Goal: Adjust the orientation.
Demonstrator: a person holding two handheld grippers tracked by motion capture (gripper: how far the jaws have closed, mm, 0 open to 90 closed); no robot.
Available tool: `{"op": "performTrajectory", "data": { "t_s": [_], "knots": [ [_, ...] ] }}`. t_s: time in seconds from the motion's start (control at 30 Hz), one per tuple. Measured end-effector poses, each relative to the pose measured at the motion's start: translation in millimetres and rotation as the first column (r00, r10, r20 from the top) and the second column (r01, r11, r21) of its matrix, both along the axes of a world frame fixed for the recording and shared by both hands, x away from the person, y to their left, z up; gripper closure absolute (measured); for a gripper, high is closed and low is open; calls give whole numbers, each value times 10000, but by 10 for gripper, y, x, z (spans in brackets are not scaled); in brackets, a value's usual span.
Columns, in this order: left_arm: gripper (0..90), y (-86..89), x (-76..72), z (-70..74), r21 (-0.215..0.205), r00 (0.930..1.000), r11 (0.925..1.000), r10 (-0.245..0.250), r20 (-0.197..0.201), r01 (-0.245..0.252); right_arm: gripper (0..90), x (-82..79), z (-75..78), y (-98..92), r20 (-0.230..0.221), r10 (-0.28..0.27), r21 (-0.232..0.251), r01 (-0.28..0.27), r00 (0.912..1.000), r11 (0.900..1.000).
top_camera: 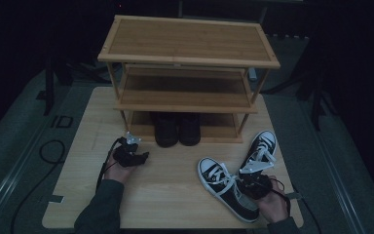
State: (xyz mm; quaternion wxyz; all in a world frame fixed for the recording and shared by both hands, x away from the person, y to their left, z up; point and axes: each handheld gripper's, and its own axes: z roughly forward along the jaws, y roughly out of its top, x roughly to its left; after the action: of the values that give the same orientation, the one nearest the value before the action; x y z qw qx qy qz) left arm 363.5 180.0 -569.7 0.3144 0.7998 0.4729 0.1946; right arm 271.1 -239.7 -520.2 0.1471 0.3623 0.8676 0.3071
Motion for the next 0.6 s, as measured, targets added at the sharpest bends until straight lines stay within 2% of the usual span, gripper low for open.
{"op": "performTrajectory", "data": {
  "t_s": [0.27,0.43,0.6],
  "knots": [
    [439,0,0,0,-2,10000,10000,0,2,0,862,108,74,200,274,135,133,-139,9995,9998],
    [439,0,1,-1,-19,10000,10000,-1,7,1,863,159,68,228,308,106,251,-114,9995,9996],
    [439,0,1,0,-5,10000,10000,-8,1,8,863,227,55,262,365,-210,625,187,9991,9979]
  ]
}}
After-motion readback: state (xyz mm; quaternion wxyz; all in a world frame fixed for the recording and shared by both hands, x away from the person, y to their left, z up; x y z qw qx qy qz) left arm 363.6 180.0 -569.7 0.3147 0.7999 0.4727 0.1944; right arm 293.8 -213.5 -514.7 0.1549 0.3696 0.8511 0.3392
